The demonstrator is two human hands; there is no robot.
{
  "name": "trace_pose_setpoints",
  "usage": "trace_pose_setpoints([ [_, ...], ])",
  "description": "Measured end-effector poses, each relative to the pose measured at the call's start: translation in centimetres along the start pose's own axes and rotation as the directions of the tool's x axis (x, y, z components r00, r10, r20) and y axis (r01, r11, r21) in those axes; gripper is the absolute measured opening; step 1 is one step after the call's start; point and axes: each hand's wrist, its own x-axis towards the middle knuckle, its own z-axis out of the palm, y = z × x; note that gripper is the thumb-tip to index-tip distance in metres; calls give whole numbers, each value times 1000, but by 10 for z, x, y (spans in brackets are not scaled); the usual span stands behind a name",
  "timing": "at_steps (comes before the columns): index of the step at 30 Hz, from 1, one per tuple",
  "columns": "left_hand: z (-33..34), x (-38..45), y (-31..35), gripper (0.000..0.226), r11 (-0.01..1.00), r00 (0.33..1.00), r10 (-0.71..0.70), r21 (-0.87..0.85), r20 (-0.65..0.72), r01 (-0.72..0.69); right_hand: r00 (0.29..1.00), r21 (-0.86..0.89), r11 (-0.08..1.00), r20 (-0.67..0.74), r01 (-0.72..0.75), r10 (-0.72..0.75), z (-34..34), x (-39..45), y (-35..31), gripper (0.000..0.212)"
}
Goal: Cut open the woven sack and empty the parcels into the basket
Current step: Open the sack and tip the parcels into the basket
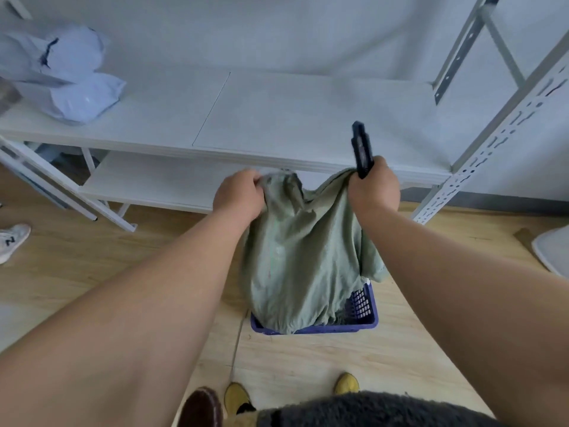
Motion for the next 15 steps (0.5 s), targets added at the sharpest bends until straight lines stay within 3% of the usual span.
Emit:
trace_pose_setpoints([
  [2,-1,2,8,16,985,979,21,-162,-203,-54,990,60,998,-138,2,6,-4,5,2,9],
  [3,1,3,11,16,975,975,39,-206,-220,-86,985,86,996,-174,13,2,-6,8,4,8],
  [5,8,1,14,22,985,996,84,-149,-39,-89,995,79,997,-102,3,5,-7,12,9,8],
  [7,20,-7,17,36,997,986,64,-48,151,-57,996,12,1000,89,-18,17,-4,11,12,16],
  [9,31,-16,23,52,994,981,77,-87,176,-62,976,26,1000,217,-12,6,-2,9,14,22],
  [12,53,-30,43,73,976,939,206,-123,276,-178,945,147,989,324,5,-53,1,3,17,17],
  [15,74,-31,62,62,975,928,209,-139,308,-174,911,245,969,405,-29,-75,-2,4,25,10],
])
